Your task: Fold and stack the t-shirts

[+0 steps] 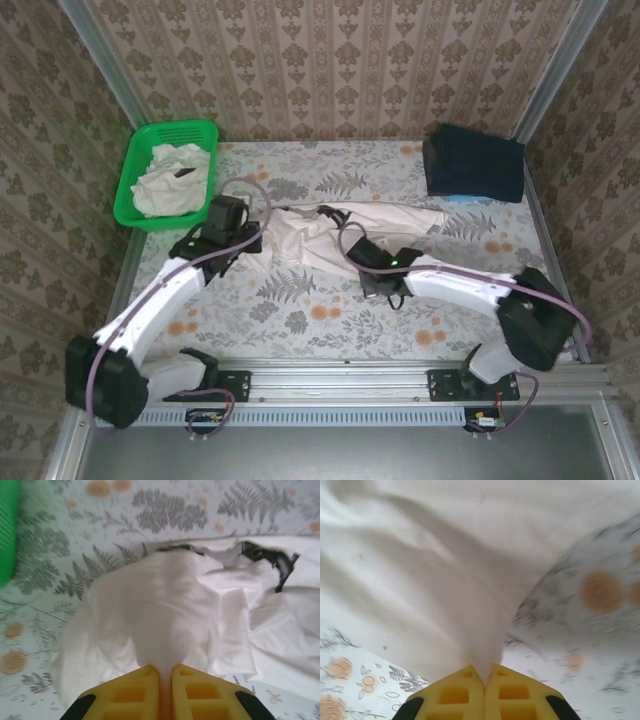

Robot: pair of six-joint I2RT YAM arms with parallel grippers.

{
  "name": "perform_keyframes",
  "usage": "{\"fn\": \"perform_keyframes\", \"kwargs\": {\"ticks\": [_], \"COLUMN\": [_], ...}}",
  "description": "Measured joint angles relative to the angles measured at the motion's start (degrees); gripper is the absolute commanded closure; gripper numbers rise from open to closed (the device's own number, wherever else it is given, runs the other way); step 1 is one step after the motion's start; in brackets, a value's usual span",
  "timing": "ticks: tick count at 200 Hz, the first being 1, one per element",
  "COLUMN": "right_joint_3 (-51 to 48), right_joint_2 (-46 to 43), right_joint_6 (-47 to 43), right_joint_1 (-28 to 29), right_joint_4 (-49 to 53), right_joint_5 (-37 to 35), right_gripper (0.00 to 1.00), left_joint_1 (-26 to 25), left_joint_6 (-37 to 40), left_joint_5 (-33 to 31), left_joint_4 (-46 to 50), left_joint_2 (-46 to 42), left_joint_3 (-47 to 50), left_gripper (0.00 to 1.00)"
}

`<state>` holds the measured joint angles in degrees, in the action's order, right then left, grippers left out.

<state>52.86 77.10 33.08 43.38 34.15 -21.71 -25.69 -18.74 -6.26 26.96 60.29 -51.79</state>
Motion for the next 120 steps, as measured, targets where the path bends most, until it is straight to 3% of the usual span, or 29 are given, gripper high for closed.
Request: {"fn": "perform_keyframes", "kwargs": {"ticks": [40, 85, 103, 120], "right_joint_3": [4.9, 14.1, 17.1, 21.2], "right_joint_2": [-17.7, -30.4, -31.7, -27.4], "right_joint_6": [-2.7, -6.3, -8.3, -10.0], "right_joint_1": [-3.4, -3.7, -4.7, -8.1], "right_joint_4": [3.9, 6.8, 6.1, 4.9], "right_joint_5": [-2.6, -5.8, -7.4, -7.9], "right_gripper": [1.0, 1.0, 1.0, 1.0], "left_joint_1": [0.5, 0.9, 2.3, 5.9], "left_joint_6": [2.1, 5.7, 8.1, 10.6], "left_joint_5": [-1.1, -3.7, -4.3, -1.3], "left_joint_4": [8.5, 11.6, 10.7, 8.8], "left_joint_2": [-9.0, -19.3, -17.4, -8.8], "left_joint_3": [-3.8, -13.0, -19.3, -27.1], "left_gripper": [1.0, 1.0, 1.0, 1.0]}}
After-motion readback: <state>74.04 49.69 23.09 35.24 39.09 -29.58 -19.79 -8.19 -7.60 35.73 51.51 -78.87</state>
